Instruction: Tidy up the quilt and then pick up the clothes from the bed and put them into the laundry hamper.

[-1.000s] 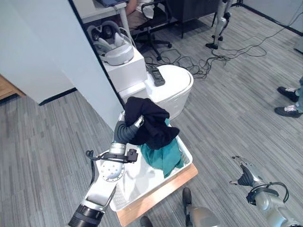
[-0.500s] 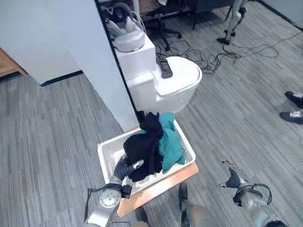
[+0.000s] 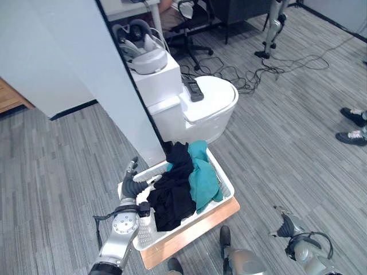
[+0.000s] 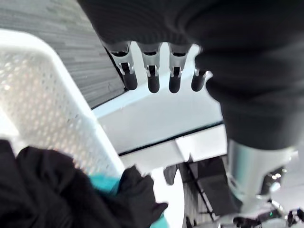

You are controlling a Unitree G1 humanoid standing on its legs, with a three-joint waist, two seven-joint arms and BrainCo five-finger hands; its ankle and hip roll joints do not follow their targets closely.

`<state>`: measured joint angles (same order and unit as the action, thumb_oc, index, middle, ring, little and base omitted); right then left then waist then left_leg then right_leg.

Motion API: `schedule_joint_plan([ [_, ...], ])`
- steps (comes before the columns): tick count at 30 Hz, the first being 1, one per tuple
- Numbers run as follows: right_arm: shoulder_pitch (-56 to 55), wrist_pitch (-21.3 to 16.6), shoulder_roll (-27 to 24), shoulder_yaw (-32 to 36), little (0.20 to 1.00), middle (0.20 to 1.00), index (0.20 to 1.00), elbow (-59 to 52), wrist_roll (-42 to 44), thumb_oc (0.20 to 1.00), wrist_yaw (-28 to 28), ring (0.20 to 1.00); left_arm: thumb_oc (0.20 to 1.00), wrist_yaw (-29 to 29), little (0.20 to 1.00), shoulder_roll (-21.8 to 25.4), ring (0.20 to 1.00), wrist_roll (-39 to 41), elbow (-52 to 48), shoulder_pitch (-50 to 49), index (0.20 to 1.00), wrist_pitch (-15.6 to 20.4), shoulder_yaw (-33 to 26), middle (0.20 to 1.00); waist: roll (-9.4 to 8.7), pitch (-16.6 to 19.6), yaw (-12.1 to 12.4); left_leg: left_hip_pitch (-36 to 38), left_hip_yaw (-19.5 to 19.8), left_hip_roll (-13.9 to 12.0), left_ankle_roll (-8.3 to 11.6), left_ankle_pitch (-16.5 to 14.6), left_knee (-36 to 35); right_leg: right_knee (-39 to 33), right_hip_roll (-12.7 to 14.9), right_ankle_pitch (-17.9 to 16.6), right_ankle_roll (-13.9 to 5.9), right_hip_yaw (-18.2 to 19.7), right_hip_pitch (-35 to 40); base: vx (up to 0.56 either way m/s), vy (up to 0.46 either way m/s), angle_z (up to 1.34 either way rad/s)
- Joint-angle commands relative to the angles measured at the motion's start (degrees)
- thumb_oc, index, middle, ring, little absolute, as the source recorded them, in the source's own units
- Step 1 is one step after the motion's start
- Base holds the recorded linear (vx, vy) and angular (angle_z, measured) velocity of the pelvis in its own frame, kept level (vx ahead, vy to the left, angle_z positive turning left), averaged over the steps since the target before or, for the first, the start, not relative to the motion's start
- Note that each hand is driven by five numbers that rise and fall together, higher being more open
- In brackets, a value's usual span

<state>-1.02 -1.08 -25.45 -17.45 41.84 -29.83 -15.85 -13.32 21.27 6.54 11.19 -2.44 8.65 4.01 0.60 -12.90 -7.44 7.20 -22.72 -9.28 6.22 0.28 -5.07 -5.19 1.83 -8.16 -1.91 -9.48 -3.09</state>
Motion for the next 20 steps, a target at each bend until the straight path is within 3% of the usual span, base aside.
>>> schedule_joint_plan([
  [1, 2.07, 1.01, 1.61, 1.59, 1.0, 1.0, 1.0, 4.43, 6.5, 1.0, -1.73, 1.0, 1.0, -3.41, 1.0, 2.97, 1.0, 3.72, 6.49, -0.3, 1.0, 3.0, -3.46, 1.0, -1.6, 3.23, 0.02, -0.11, 2.48, -2.29, 3.12, 0.8, 0.07, 0.19, 6.03, 8.74, -7.48, -1.57, 4.93, -0.02, 0.03, 0.37],
  [2, 2.78, 1.85, 3.16, 3.8, 1.0, 1.0, 1.0, 7.54, 9.87, 1.0, -2.0, 1.0, 1.0, -3.38, 1.0, 2.27, 1.0, 3.64, 14.13, -3.11, 1.0, 1.26, -5.5, 1.0, -1.69, 3.96, 0.82, 0.3, 2.86, -2.24, 3.05, 0.84, 0.07, 0.19, 6.03, 8.74, -7.3, -1.97, 5.63, -0.02, 0.045, 0.27],
  [4, 2.99, 2.0, 3.93, 4.47, 1.0, 1.0, 1.0, 8.91, 11.1, 1.0, -1.89, 1.0, 1.0, -3.03, 1.0, 1.8, 1.0, 3.35, 17.21, -4.12, 1.0, 0.36, -5.93, 1.0, -1.7, 3.99, 0.99, 0.51, 2.96, -2.17, 3.0, 0.87, 0.07, 0.19, 6.03, 8.71, -7.27, -2.05, 5.87, -0.01, 0.012, 0.12],
  [6, 3.93, 2.67, 6.56, 6.32, 1.0, 1.0, 1.0, 14.44, 15.6, 1.0, -2.0, 1.0, 1.0, -2.59, 1.0, -0.77, 1.0, 4.08, 31.98, -5.2, 1.0, -1.49, -6.47, 1.0, -1.68, 4.16, 1.14, 1.04, 3.51, -1.97, 2.83, 0.71, 0.07, 0.19, 6.15, 8.8, -7.18, -2.03, 6.42, -0.01, 0.027, -0.01],
  [7, 5.26, 2.88, 8.6, 6.91, 1.0, 1.0, 1.0, 19.03, 18.49, 1.0, -2.15, 1.0, 1.0, -2.29, 1.0, -2.79, 1.0, 4.41, 44.15, -4.23, 1.0, -2.59, -6.04, 1.0, -1.69, 4.42, 1.22, 1.23, 3.66, -1.82, 2.73, 0.54, 0.07, 0.19, 6.22, 8.83, -7.08, -1.81, 6.56, -0.02, 0.034, 0.02],
  [8, 5.33, 2.85, 8.62, 6.93, 1.0, 1.0, 1.0, 19.08, 18.5, 1.0, -2.16, 1.0, 1.0, -2.29, 1.0, -2.77, 1.0, 4.42, 44.24, -4.13, 1.0, -2.53, -6.04, 1.0, -1.7, 4.56, 1.27, 1.0, 3.61, -1.83, 2.73, 0.65, 0.07, 0.19, 6.21, 8.73, -7.03, -1.75, 6.3, 0.0, 0.04, 0.06],
  [10, 6.99, 2.71, 10.94, 6.01, 1.0, 1.0, 1.0, 24.49, 20.53, 1.0, -1.84, 1.0, 1.0, -2.05, 1.0, -4.84, 1.0, 2.45, 58.06, -3.14, 1.0, -4.86, -5.32, 1.0, -1.81, 4.93, 1.6, 1.32, 3.78, -1.63, 2.52, 0.39, 0.07, 0.19, 6.37, 8.65, -6.93, -1.65, 6.56, 0.01, 0.043, 0.05],
  [15, 7.89, 2.31, 13.1, 3.9, 1.0, 1.0, 1.0, 26.74, 22.29, 1.0, -0.25, 1.0, 1.0, -1.92, 1.0, -5.75, 1.0, -1.1, 66.2, -3.8, 1.0, -7.16, -4.47, 1.0, -2.12, 5.56, 2.18, 1.36, 3.98, -1.34, 2.38, 0.07, 0.07, 0.19, 6.81, 8.49, -6.99, -1.75, 6.83, 0.0, 0.029, 0.07],
  [20, 8.87, 2.35, 13.48, 1.62, 1.0, 1.0, 1.0, 26.74, 22.16, 1.0, 0.89, 1.0, 1.0, -2.13, 1.0, -4.77, 1.0, -2.04, 65.86, -3.24, 1.0, -6.79, -3.63, 1.0, -2.41, 5.81, 2.64, 1.3, 4.13, -1.12, 2.22, -0.13, 0.07, 0.19, 7.13, 8.26, -7.12, -1.92, 6.92, 0.0, 0.028, 0.04],
])
